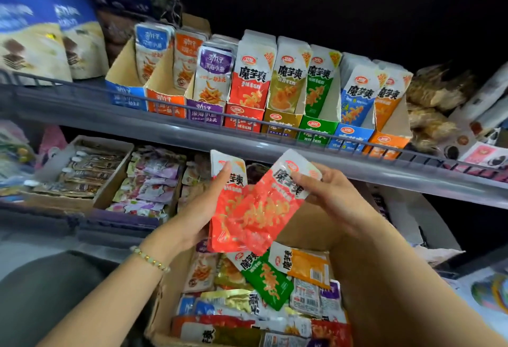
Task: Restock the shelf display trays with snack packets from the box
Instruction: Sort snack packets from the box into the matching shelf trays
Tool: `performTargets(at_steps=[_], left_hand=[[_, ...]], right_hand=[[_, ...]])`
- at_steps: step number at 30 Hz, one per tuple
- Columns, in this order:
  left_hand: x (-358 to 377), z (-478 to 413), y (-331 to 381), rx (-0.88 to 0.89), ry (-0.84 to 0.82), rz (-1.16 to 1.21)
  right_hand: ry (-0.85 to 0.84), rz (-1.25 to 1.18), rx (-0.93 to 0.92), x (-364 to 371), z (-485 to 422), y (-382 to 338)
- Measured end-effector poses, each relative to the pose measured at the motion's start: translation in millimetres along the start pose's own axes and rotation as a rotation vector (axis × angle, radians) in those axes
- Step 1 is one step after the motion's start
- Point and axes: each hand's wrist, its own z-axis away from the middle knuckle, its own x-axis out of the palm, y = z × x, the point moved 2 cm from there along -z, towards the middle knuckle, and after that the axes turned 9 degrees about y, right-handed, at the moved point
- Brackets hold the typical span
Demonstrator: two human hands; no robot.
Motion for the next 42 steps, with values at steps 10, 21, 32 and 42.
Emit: performTargets(at_steps=[10,21,32,42], left_hand=[[3,11,3,0.01,-0.264,0.043],[10,2,-3,0.429,-0.011,-0.226],[-16,-27,29,0.54,-0.099,-0.448],[-23,-71,97,0.695,0.073,-0.504]], right_hand=[[-0.006,0.146,-0.114,63,5,7],[0.211,-0.338,-0.029,84,-10,6],[-0.04,0.062,-0.315,49,-30,-61],[0.059,0.333,-0.595,34,-78,-130]])
